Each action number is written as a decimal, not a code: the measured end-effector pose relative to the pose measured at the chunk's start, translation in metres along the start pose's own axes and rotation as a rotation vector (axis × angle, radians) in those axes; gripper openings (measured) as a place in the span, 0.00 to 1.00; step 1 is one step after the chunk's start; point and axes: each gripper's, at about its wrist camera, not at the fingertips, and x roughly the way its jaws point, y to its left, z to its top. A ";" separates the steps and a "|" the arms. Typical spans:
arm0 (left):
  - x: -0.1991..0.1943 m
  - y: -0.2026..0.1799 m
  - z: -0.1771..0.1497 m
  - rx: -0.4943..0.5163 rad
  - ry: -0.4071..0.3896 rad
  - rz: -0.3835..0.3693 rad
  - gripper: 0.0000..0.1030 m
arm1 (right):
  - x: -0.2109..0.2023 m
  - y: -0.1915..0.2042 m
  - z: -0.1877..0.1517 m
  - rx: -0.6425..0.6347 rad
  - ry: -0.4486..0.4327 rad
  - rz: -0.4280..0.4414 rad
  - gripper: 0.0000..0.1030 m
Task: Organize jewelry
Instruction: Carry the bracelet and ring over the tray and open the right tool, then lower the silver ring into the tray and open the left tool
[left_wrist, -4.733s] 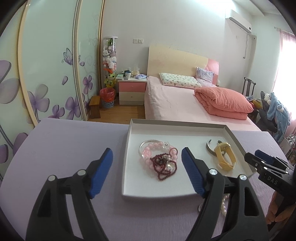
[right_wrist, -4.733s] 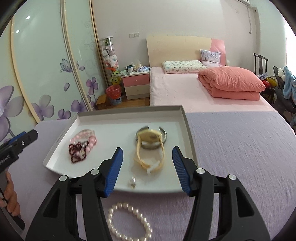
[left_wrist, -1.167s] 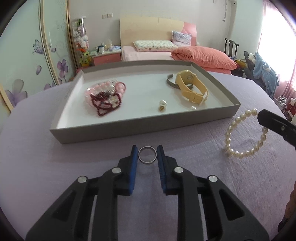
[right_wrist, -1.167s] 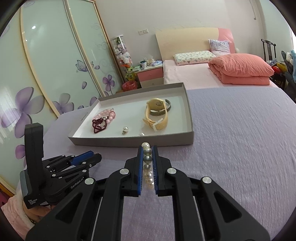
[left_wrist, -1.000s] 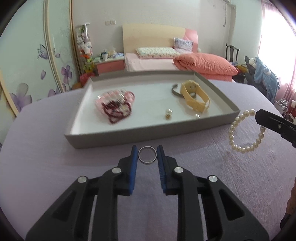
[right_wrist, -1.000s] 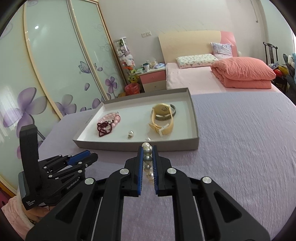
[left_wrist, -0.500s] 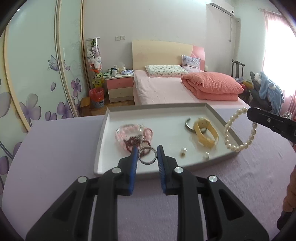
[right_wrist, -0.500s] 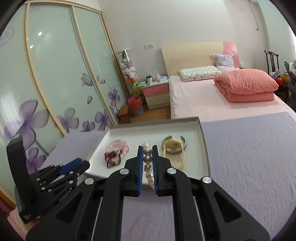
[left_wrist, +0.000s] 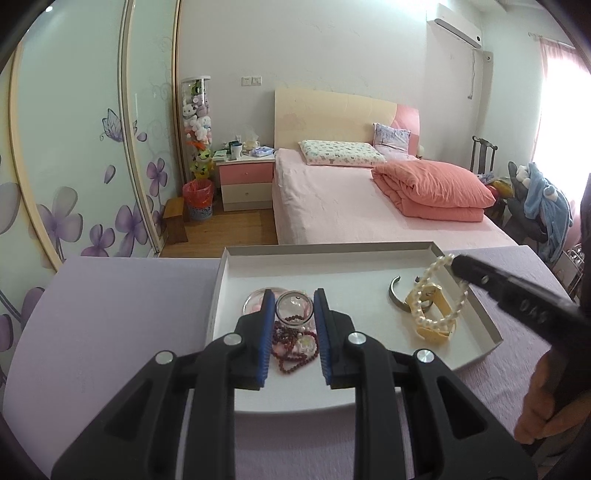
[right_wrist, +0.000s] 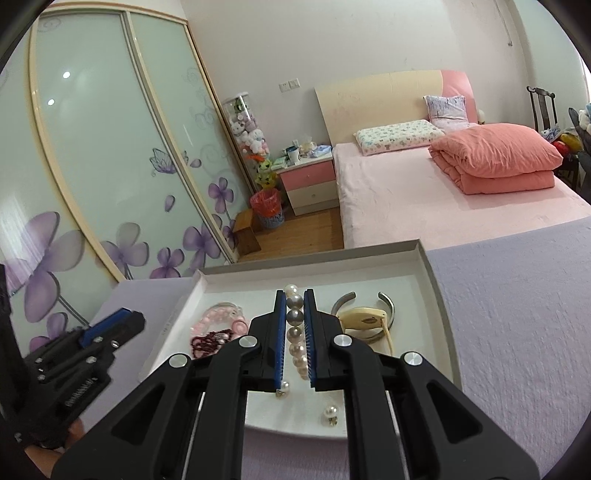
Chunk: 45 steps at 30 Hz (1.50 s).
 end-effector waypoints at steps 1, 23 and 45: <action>0.002 0.001 0.000 -0.001 0.002 0.002 0.21 | 0.004 -0.001 -0.002 -0.001 0.007 -0.002 0.10; 0.035 -0.007 -0.008 -0.006 0.041 -0.022 0.21 | -0.009 -0.030 -0.021 -0.009 0.012 -0.099 0.44; 0.075 -0.015 -0.013 0.003 0.081 -0.040 0.22 | -0.017 -0.043 -0.034 -0.005 -0.014 -0.116 0.55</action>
